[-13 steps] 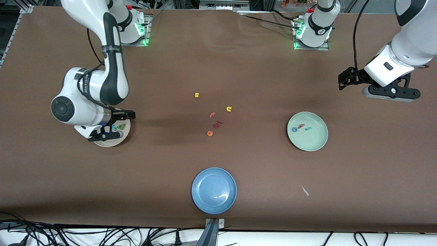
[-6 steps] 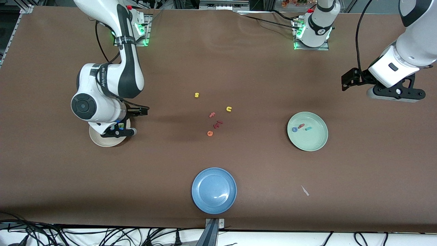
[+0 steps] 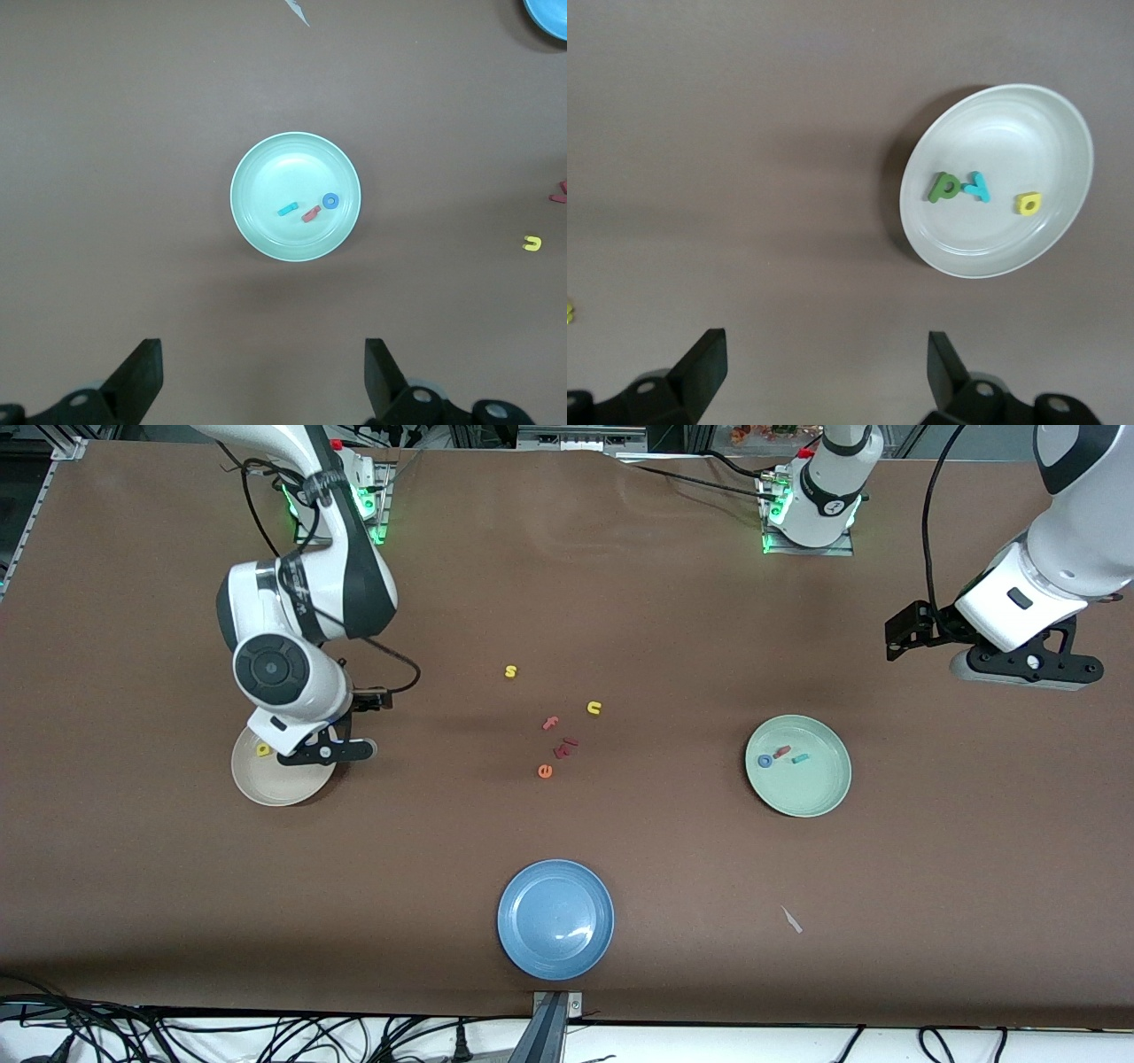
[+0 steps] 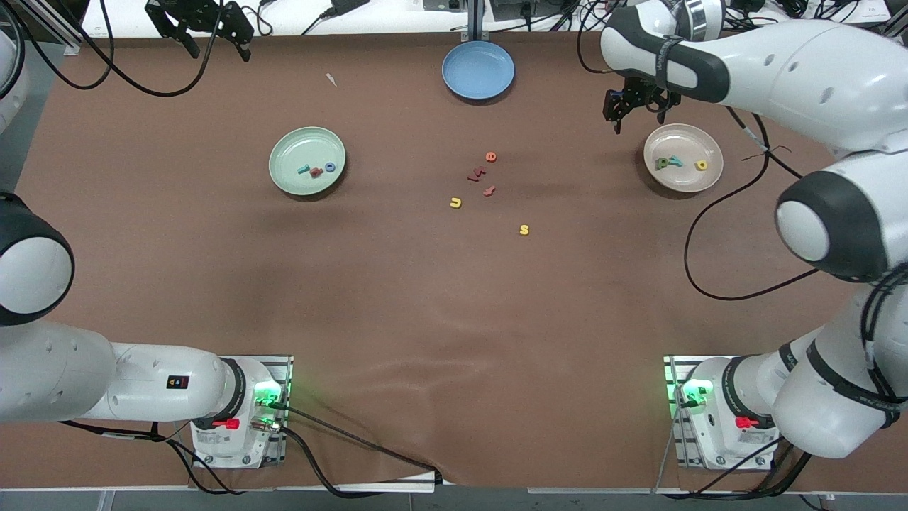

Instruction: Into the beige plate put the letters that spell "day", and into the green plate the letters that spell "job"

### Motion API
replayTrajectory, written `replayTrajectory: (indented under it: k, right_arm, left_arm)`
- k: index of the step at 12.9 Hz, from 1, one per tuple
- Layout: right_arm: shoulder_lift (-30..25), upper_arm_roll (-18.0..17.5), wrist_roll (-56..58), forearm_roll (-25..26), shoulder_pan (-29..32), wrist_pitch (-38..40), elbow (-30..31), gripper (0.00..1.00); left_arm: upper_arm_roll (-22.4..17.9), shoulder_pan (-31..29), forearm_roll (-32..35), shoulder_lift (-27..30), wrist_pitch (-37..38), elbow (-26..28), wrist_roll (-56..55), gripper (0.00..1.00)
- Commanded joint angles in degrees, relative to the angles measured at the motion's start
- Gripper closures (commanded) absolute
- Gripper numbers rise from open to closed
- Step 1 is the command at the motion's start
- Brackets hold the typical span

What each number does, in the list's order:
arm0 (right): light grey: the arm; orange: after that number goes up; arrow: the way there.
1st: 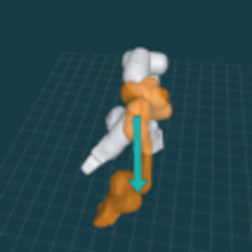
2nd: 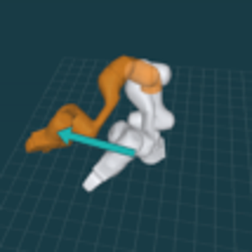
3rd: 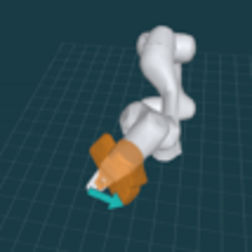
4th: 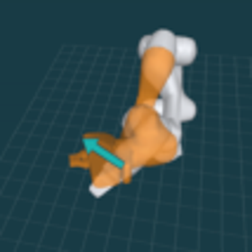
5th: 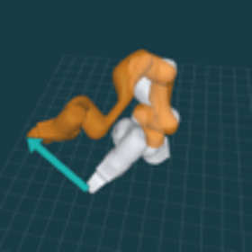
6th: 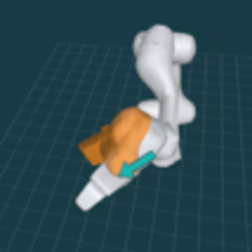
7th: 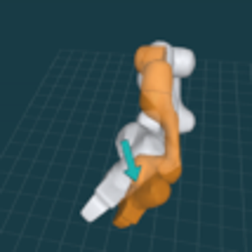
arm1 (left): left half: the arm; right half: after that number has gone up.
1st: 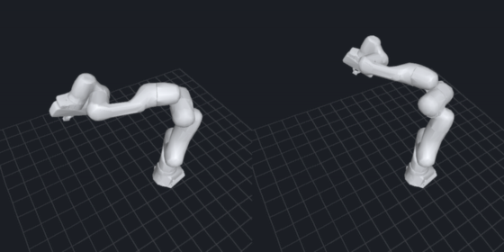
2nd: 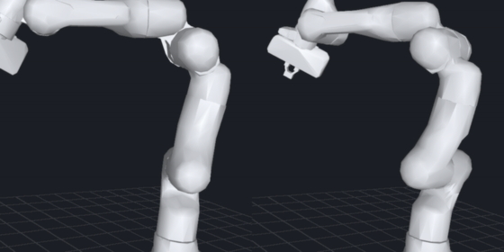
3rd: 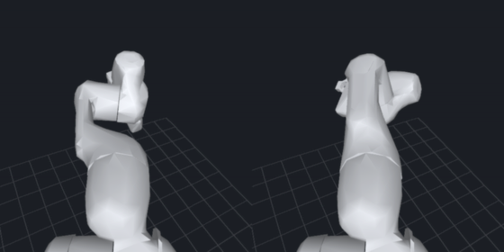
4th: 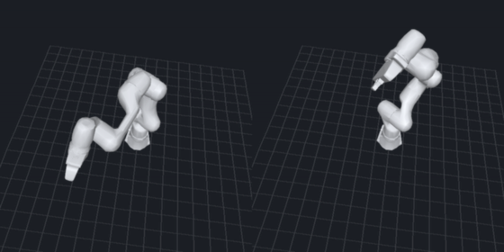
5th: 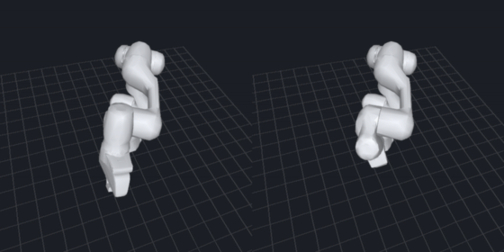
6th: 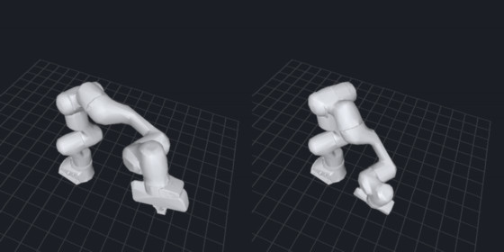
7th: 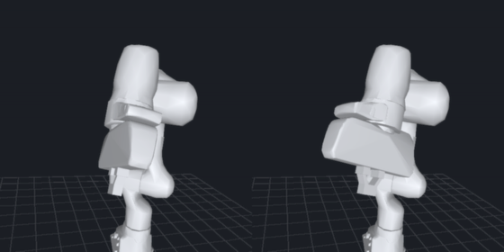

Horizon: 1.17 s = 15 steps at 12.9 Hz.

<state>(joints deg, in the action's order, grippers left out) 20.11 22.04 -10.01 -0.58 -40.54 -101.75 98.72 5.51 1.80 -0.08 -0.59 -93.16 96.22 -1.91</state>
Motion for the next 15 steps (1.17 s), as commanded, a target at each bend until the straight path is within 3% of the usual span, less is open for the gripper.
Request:
replayTrajectory:
  k: [1, 4, 8, 11, 15]
  right_arm:
    - [-8.22, -10.24, -0.98, 3.04, 10.53, 0.76, 2.61, 0.00]
    - [-14.73, -15.44, -0.37, 3.30, 20.91, 4.00, 3.05, 0.00]
    - [-21.50, -15.80, 0.34, 2.60, 26.82, 10.15, 2.18, 0.00]
    - [-22.13, -15.80, 8.30, 2.78, 28.58, 13.76, -0.19, 0.00]
    - [-23.01, -15.80, 8.95, 2.60, 31.66, 13.59, -1.08, 0.00]
  left_arm:
    - [-0.06, -0.13, -1.68, -0.64, 0.61, -1.39, 0.77, 0.00]
    - [-0.06, -0.22, -1.68, -0.64, 0.70, -1.39, 0.68, 0.00]
    - [-0.23, -0.31, -1.76, -0.64, 0.61, -1.39, 0.77, 0.00]
    - [-0.24, -0.31, -1.68, -0.64, 0.70, -1.39, 0.68, 0.00]
    - [-0.15, -0.13, -1.68, -0.64, 0.53, -1.39, 0.33, 0.00]
